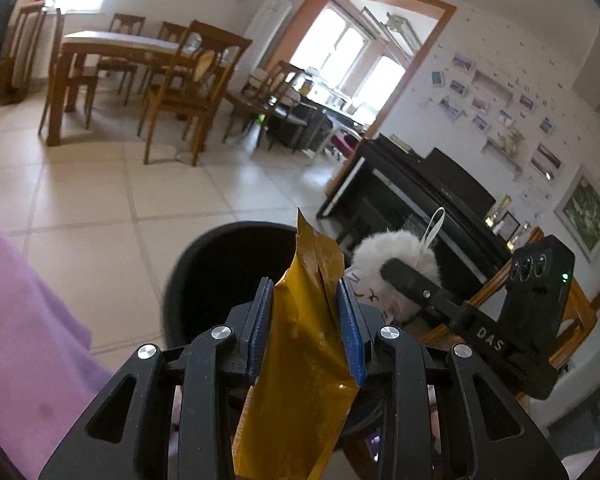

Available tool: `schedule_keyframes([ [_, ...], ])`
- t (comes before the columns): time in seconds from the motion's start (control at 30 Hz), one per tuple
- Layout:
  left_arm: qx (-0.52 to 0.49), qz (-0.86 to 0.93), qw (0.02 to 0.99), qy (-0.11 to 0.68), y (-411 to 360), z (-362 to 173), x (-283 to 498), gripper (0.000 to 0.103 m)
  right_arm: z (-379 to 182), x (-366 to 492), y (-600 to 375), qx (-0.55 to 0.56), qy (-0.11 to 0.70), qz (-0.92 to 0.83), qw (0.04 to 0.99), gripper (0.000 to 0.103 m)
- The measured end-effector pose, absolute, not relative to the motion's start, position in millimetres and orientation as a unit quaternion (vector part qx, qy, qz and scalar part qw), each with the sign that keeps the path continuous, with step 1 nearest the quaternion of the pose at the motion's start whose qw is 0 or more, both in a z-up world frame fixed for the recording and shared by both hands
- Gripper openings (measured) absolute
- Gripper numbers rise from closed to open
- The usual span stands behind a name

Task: Collect trash
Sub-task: 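Carry both items over the black bin and open both tools to release them, then grasp the orange wrapper with the left tool while the right tool grasps the clear plastic tray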

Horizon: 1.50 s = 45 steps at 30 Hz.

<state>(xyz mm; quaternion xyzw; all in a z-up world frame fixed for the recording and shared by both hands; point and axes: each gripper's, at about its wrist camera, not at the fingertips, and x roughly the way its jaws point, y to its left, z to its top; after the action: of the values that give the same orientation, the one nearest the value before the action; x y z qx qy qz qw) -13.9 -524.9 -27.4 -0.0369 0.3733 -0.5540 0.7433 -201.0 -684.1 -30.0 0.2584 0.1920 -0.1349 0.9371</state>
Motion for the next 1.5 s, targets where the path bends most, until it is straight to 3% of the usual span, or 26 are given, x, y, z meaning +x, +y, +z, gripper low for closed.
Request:
schedule_keyframes([
  [0.23, -0.022, -0.553, 0.734, 0.393, -579, -60, -16, 0.033, -47, -210, -704, 0.271, 0.202, -0.145, 0.930, 0.042],
  [0.57, -0.007, -0.546, 0.738, 0.397, -577, -61, -12, 0.036, -52, -210, -709, 0.279, 0.208, -0.147, 0.926, 0.046],
  [0.6, -0.005, -0.542, 0.741, 0.396, -574, -59, -15, 0.045, -53, -211, -710, 0.282, 0.209, -0.145, 0.925, 0.055],
  [0.67, -0.004, -0.536, 0.748, 0.391, -571, -56, -18, 0.073, -51, -213, -711, 0.286, 0.203, -0.143, 0.926, 0.073],
  [0.7, -0.005, -0.530, 0.756, 0.384, -568, -53, -19, 0.088, -49, -215, -711, 0.286, 0.199, -0.144, 0.926, 0.088],
  [0.73, -0.007, -0.523, 0.768, 0.370, -564, -50, -21, 0.094, -47, -217, -711, 0.286, 0.192, -0.146, 0.928, 0.092],
  [0.83, -0.003, -0.522, 0.775, 0.356, -550, -40, -24, 0.096, -41, -220, -708, 0.279, 0.184, -0.147, 0.931, 0.092],
  [0.9, -0.006, -0.519, 0.779, 0.351, -539, -32, -24, 0.098, -36, -220, -705, 0.275, 0.182, -0.145, 0.933, 0.098],
  [1.1, -0.004, -0.500, 0.805, 0.318, -479, -7, -32, 0.098, -27, -210, -681, 0.252, 0.192, -0.126, 0.940, 0.098],
  [1.5, -0.009, -0.341, 0.905, 0.255, -242, 28, -7, 0.097, -7, -130, -548, 0.176, 0.245, -0.013, 0.953, 0.098],
])
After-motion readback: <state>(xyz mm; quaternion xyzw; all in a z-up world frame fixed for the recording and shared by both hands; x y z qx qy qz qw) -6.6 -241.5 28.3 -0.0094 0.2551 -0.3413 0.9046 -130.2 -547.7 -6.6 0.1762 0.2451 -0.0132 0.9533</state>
